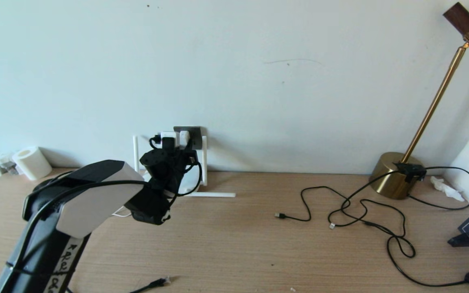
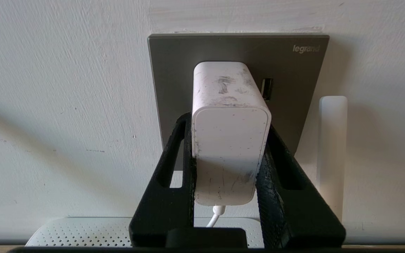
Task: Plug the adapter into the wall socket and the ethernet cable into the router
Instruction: Plug plug into socket
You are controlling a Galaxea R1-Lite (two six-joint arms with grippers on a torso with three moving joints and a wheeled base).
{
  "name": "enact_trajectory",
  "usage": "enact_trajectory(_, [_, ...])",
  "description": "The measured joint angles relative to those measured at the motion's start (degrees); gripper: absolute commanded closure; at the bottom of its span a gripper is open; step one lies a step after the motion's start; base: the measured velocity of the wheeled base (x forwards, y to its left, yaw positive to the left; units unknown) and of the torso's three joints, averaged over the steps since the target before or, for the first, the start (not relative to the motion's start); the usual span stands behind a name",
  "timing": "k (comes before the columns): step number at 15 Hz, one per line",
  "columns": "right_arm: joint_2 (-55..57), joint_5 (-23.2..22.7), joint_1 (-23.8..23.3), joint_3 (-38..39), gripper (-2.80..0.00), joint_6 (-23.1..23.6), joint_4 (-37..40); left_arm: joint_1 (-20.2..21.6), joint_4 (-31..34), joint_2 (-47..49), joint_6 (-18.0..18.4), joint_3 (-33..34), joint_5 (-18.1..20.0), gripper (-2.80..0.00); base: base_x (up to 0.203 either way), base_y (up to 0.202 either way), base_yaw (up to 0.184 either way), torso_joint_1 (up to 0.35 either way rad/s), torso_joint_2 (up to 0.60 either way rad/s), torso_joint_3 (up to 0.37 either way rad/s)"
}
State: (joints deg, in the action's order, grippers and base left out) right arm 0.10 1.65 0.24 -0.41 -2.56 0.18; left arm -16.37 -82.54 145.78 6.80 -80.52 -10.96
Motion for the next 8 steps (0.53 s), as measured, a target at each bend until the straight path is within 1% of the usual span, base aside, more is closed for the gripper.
enact_trajectory(4, [0.0, 0.0, 0.0, 0.0, 0.0, 0.02, -0.02, -0.13, 1.12, 0.61, -0.02, -2.01, -1.59, 0.0, 0.0, 0.0, 0.0, 0.0, 0.0, 0.0])
enact_trajectory(8, [0.0, 0.0, 0.0, 0.0, 0.0, 0.02, -0.02, -0.13, 1.12, 1.17, -0.02, -3.0, -1.63, 0.0, 0.0, 0.0, 0.0, 0.0, 0.0, 0.0])
